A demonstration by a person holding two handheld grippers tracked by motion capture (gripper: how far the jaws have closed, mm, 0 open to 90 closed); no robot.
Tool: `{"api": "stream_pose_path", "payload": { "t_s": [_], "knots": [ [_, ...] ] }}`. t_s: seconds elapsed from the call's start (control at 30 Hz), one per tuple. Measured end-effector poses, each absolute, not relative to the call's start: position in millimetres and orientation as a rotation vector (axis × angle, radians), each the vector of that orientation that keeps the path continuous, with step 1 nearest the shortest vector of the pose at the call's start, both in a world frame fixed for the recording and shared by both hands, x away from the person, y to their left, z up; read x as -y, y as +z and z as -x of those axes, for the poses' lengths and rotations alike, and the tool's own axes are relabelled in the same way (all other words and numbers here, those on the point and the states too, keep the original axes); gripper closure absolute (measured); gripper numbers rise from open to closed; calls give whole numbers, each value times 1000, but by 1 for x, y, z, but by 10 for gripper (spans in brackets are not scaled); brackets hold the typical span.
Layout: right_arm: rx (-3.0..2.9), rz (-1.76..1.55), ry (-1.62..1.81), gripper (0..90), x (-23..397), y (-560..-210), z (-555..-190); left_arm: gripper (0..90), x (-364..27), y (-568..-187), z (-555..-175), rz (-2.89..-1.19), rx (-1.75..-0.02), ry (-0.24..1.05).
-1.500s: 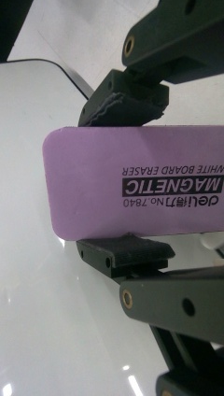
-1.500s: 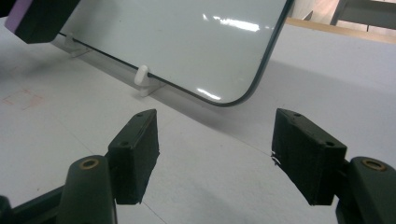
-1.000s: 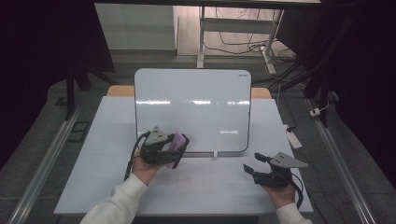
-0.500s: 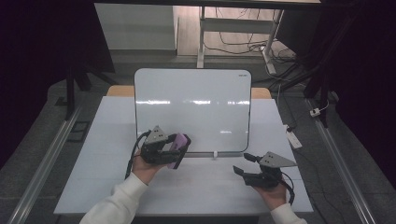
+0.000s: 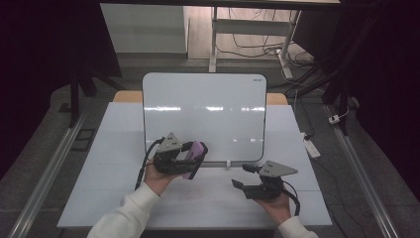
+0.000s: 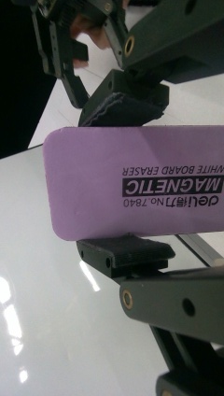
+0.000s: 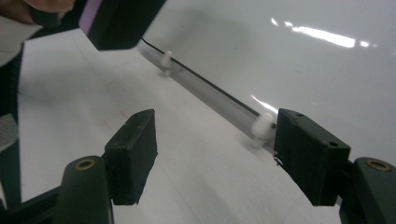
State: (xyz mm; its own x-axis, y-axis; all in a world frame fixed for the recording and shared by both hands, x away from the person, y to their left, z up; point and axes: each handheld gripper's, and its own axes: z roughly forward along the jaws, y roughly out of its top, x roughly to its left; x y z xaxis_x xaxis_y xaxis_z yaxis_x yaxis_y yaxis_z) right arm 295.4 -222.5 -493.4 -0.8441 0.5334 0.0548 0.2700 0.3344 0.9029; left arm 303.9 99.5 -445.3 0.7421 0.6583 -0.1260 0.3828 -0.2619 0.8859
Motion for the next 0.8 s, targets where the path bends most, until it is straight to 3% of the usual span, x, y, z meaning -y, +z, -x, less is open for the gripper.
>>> {"api": "stream_pose_path", "payload": {
  "t_s": [0.8],
  "knots": [
    [-2490, -590, 1721, 218, 154, -491, -309, 400, -82, -447, -301, -1892, -715, 222]
  ]
}}
